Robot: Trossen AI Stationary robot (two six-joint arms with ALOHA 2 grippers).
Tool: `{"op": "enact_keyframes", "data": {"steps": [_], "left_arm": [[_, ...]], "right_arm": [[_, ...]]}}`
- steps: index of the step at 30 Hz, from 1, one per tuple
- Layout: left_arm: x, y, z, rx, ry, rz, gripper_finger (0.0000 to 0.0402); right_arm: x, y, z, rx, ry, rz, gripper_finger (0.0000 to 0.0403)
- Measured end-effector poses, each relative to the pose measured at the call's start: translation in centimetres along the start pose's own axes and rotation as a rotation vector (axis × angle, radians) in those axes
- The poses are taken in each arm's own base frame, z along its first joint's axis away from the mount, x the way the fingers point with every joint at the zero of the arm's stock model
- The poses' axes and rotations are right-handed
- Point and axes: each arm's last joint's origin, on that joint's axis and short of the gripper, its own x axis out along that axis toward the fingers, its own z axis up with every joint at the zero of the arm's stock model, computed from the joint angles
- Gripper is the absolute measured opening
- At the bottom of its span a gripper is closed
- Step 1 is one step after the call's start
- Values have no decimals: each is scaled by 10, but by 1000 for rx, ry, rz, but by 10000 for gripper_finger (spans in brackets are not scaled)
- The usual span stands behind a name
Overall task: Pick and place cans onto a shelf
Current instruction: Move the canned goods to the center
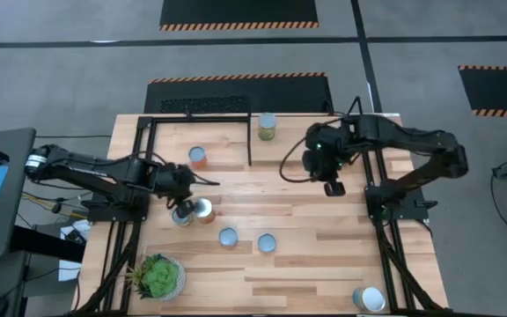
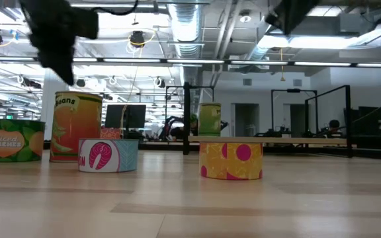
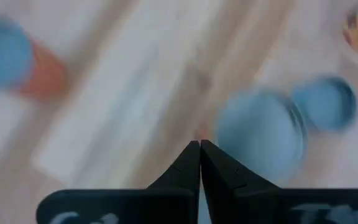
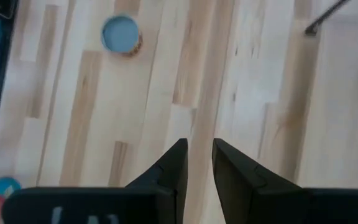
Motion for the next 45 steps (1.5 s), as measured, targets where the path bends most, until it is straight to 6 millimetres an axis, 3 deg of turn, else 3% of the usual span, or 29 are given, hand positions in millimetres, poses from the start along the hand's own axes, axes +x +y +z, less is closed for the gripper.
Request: {"op": "enact_keyframes", "data": {"steps": [6, 15, 20, 23, 25, 27, 31, 36, 45], "left_arm": [[-11, -12, -13, -50, 141, -84, 0], [24, -30, -10, -37, 248, -17, 0], [54, -39, 12, 43, 141, -37, 0], [69, -45, 38, 102, -14, -45, 0], [69, -52, 54, 141, -59, -62, 0], [65, -58, 57, 176, 7, -60, 0], [48, -60, 43, 188, 221, 55, 0], [34, -47, 16, 47, 451, 298, 0], [42, -39, -34, -46, 652, 443, 0]], "right_arm": [[20, 0, -20, 58, 25, -2, 97], [31, 0, -25, 57, 35, 2, 97], [29, 0, -25, 53, 23, 0, 97], [30, 0, -25, 53, 25, 1, 97], [30, 0, -25, 52, 25, 1, 97], [30, 0, -25, 51, 25, 1, 97], [30, 0, -25, 51, 26, 2, 97], [30, 1, -26, 53, 39, 5, 97], [30, 1, -26, 45, 39, 5, 97]]}}
